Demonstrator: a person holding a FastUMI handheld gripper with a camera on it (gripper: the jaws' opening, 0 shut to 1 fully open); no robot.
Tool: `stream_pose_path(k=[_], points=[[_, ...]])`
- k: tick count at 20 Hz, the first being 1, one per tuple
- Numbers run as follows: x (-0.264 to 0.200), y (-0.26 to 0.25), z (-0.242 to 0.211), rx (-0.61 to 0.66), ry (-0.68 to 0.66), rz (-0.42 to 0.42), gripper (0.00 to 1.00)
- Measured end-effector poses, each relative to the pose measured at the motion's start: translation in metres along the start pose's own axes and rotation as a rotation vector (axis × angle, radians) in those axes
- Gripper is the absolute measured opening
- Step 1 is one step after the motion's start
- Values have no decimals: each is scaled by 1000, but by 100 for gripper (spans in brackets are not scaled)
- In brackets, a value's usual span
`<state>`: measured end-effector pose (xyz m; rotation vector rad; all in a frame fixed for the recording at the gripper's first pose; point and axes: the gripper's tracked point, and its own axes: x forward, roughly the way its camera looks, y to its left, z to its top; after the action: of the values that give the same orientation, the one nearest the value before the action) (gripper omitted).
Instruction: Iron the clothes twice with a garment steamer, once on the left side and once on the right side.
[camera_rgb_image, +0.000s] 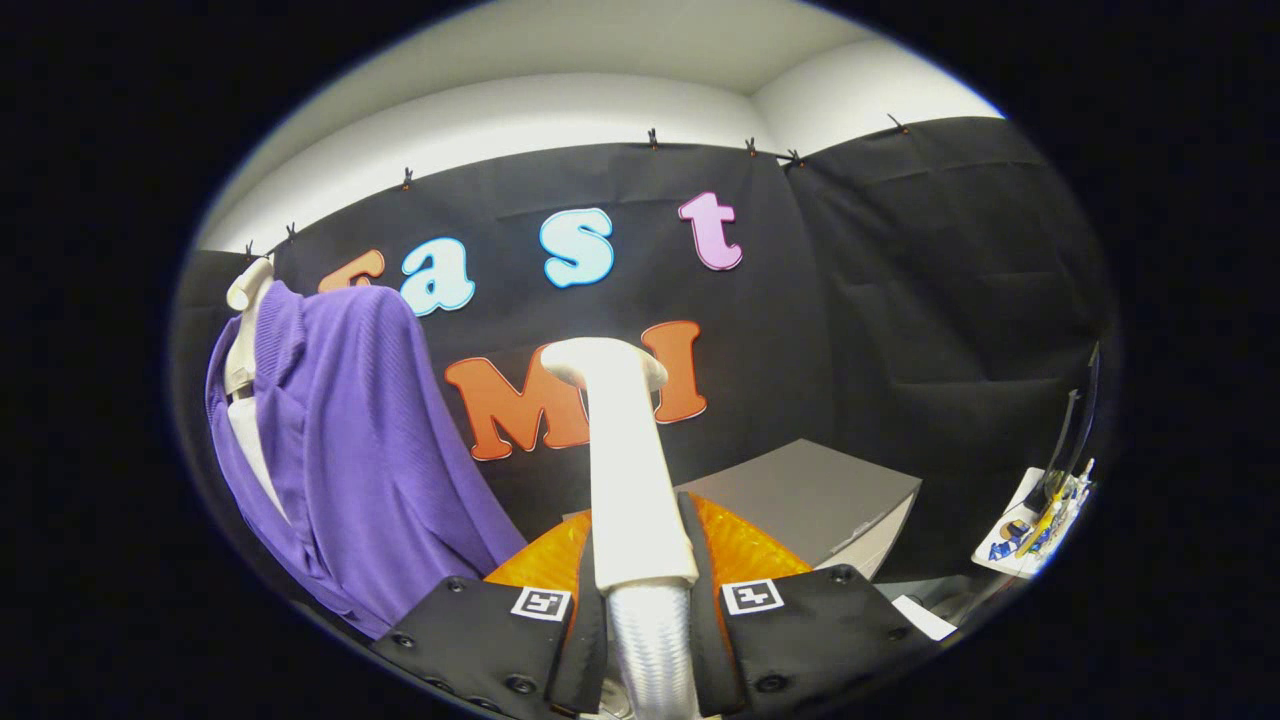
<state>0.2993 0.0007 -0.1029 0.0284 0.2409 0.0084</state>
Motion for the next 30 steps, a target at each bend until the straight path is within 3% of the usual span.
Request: stream_pose_path(k=[8, 14, 23, 30], points=[[-106, 46, -3, 6, -86, -34, 42], [-158, 101, -16, -21, -124, -7, 42], [-161, 183, -64, -80, -94, 76, 42], [-155, 186, -86, -144, -102, 29, 42]])
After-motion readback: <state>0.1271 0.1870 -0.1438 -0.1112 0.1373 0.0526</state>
